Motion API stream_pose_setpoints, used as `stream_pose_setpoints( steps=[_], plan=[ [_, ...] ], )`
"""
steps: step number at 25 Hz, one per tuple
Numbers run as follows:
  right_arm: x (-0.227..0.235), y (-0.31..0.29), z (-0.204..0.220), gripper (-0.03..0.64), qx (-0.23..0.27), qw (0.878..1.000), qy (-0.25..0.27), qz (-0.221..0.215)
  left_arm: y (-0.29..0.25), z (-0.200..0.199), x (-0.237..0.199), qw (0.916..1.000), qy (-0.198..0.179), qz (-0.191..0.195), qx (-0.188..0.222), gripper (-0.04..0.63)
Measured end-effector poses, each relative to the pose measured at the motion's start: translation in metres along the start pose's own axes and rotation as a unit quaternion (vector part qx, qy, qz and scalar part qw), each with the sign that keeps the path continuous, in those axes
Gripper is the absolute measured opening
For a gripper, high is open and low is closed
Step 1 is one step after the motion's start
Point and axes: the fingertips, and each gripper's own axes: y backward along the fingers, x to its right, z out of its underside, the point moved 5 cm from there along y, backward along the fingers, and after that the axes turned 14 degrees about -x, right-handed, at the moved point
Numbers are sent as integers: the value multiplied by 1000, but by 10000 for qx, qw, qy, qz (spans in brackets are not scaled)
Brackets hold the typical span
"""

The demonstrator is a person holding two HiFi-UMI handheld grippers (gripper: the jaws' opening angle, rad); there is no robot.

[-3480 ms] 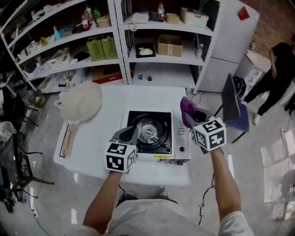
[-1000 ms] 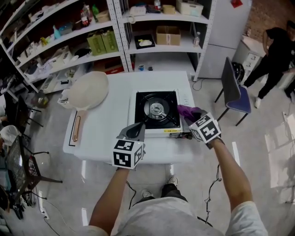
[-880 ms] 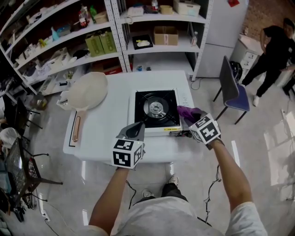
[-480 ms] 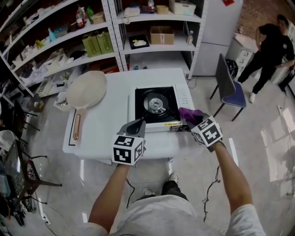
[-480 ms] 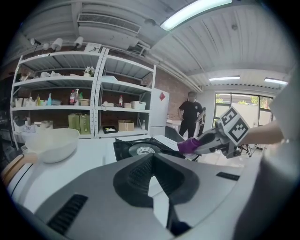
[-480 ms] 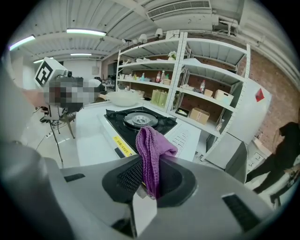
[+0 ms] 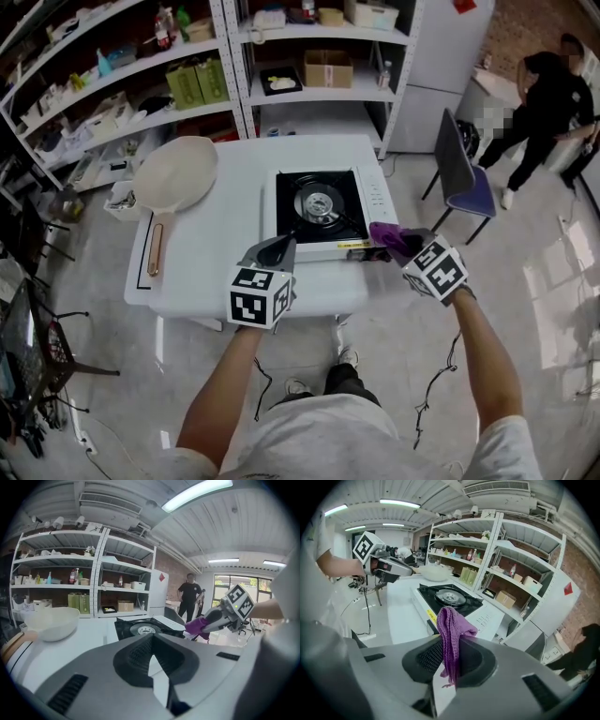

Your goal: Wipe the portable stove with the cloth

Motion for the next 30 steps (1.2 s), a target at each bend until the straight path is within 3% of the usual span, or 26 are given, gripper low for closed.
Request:
stream_pose_setpoints(
  steps=[7,14,30],
  plan=[
    [11,24,-20,66,-229,9962,835,-110,7,1,-9,10000,52,-54,45,2],
    [-13,-1,-26,65,-720,9835,1618,-377,12,8,-19,9998,121,-136,26,2],
    [-81,-28,-90,64,-613,9687,2189,-994,41,29,-47,9989,327,-323,92,3]
  ],
)
